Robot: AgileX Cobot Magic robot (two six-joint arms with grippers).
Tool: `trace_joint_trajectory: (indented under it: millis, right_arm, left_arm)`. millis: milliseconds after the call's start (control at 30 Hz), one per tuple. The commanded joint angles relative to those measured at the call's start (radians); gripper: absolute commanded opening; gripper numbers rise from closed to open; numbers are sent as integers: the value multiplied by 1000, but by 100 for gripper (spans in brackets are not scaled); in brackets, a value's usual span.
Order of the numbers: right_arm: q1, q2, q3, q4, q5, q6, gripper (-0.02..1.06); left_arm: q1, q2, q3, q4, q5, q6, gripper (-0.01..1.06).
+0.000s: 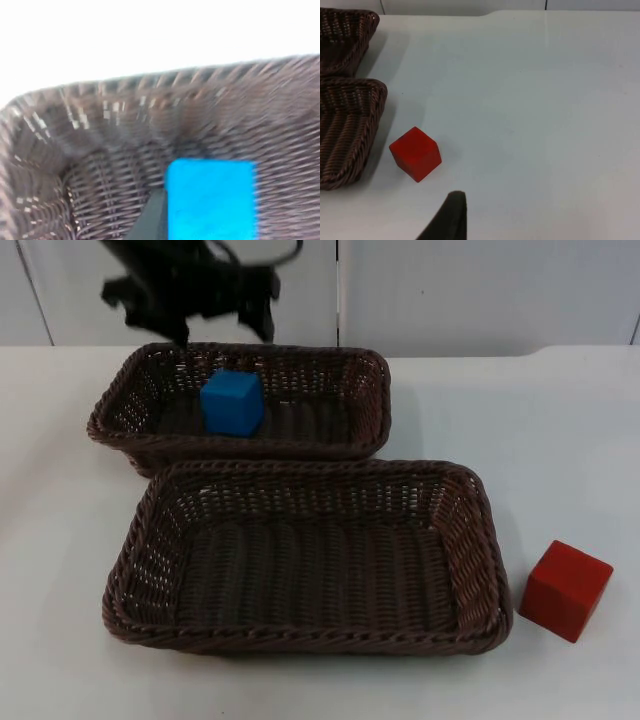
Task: Pick up one cube with the left hand and place it into the upper basket. Pick up one cube with the right hand and place it into the lower basket.
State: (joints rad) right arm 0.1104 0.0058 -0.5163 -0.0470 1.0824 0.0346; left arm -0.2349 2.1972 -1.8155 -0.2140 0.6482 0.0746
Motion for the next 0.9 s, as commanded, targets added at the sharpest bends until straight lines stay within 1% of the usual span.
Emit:
trace_joint_trajectory:
  millis: [0,67,100,233,267,400,567,633,700,800,833,867]
  right_arm:
    - [3,2,1,-2,-4,2,105]
    - [3,2,1,-2,-4,2,105]
    - [3,2,1,-2,-4,2,105]
    - [3,2,1,-2,-4,2,105]
    - [3,2,1,-2,-4,2,105]
    - [3,2,1,-2,-4,2,105]
    - [3,2,1,-2,-4,2,105]
    - [3,2,1,-2,-4,2,105]
    - [3,2,1,-2,-4,2,105]
    - [3,2,1,-2,-4,2,105]
    - [3,2,1,-2,-4,2,105]
    - [3,2,1,-2,-4,2,105]
  left_arm:
    - [-5,-56,-6,-15,28,-5,87]
    - [-5,-90,-6,-15,43,-5,87]
    - [-5,-138,-6,-12,70,-5,87]
    - [-5,-244,-6,-8,130,-5,87]
    - [-5,-244,-6,-8,130,-5,87]
    - [-5,-327,-6,3,189,-5,87]
    - [-5,-411,3,13,227,-5,87]
    - [-5,-435,15,15,228,-5,87]
    - [-5,-487,53,15,219,-1,87]
    - [-5,-571,160,24,172,-1,87]
    - [-5,-571,160,24,172,-1,87]
    - [-5,-597,195,24,155,0,87]
